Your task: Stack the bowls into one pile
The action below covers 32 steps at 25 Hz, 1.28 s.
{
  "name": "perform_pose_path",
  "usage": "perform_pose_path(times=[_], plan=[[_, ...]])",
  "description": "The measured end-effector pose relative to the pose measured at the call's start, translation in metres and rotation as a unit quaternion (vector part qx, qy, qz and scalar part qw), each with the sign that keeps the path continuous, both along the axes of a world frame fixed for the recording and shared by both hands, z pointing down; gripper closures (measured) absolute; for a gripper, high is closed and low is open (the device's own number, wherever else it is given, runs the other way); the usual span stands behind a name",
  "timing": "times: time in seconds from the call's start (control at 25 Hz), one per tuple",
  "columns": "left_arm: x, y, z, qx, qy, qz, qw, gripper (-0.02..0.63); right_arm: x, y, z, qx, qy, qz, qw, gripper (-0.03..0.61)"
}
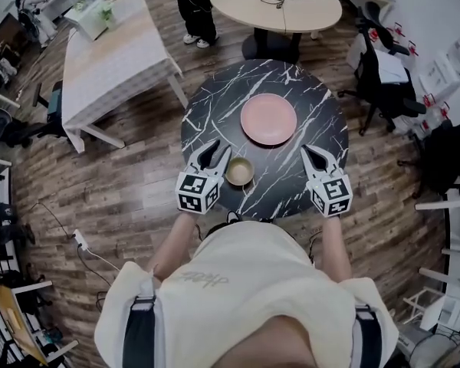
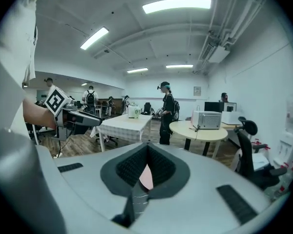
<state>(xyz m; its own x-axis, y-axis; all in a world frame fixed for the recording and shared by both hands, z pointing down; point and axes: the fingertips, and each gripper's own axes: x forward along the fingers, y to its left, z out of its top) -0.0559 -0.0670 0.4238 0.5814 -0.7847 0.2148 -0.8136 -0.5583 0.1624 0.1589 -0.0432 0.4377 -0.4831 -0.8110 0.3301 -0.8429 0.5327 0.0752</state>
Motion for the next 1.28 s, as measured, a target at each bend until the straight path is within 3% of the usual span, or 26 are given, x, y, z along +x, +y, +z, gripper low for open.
perform_pose_path(times=[0.2, 0.28, 0.48, 0.64, 0.88, 1.28], plan=[[0.014, -0.006, -0.047, 0.044, -0.003, 0.015, 0.9989, 0.483, 0.001, -0.004, -0.042, 0.029, -0.054, 0.001, 0.998, 0.572], [0.017, -0.007, -0.065, 0.064, -0.001, 0.017, 0.9978, 0.548, 0.002, -0.007, -0.059, 0.045, -0.078, 0.0, 0.996, 0.572], [0.028, -0.009, -0.092, 0.105, -0.013, 0.031, 0.9939, 0.588, 0.005, -0.011, -0.088, 0.071, -0.109, -0.004, 0.991, 0.572], [0.036, -0.011, -0.101, 0.096, 0.019, 0.058, 0.9935, 0.595, 0.007, -0.01, -0.1, 0.077, -0.117, 0.002, 0.99, 0.572], [0.037, -0.02, -0.1, 0.102, -0.028, 0.03, 0.994, 0.594, 0.013, 0.002, -0.113, 0.095, -0.082, 0.013, 0.992, 0.572], [0.044, -0.012, -0.083, 0.087, -0.036, 0.029, 0.9951, 0.592, 0.024, 0.02, -0.098, 0.088, -0.073, 0.035, 0.993, 0.572]])
